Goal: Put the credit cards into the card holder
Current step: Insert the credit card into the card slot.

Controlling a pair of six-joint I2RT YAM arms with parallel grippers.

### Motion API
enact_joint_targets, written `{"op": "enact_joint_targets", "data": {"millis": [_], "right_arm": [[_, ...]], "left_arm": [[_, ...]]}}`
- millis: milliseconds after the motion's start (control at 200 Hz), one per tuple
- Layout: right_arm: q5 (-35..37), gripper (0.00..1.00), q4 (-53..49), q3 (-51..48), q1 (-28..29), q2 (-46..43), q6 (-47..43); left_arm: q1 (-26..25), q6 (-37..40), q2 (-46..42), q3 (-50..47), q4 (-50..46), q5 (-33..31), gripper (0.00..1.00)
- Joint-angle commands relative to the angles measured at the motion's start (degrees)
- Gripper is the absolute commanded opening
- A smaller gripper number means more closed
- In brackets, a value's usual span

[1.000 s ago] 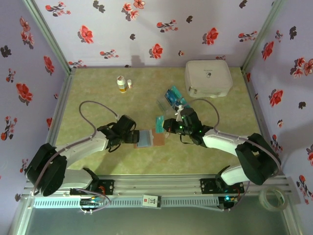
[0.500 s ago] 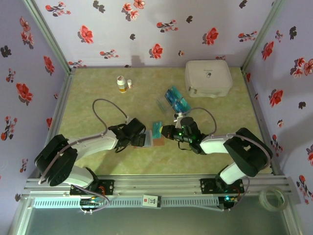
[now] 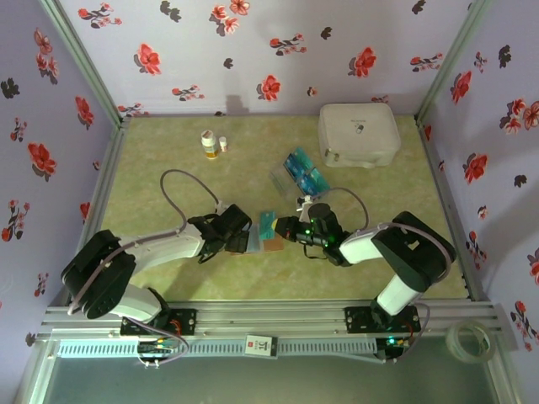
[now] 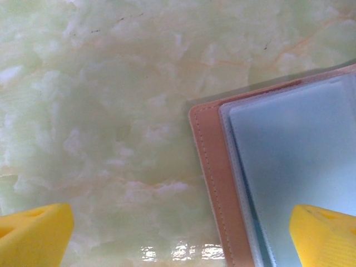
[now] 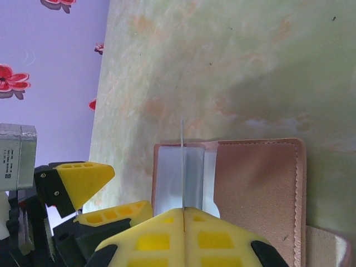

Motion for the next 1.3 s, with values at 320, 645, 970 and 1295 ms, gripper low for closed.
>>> {"op": "enact_joint_targets", "data": {"millis": [320,645,970,1295], "right_arm": [[-1.42,0.0,8.36,-0.95,0.8,4.21,2.4],[-1.88,0.0,12.9,-1.34,0.89,7.28,3.1],[-2.72,0.0,19.58,-1.74,0.92,11.88,4.67],[-3.46,0.0,25.01,-1.72,1.24,15.38,6.51]], "left_arm": [[-0.36,-1.79,1.91,-0.93,-3.8,-3.65,1.0],[-0.36,-2.34,1.91,-1.45,-4.18,-4.22,1.0],[-0.32,-2.44,2.33,-1.71,-3.72,-4.17,1.0],[-0.27,-2.5,2.45,-1.91,-3.55,-4.24,1.0]]}}
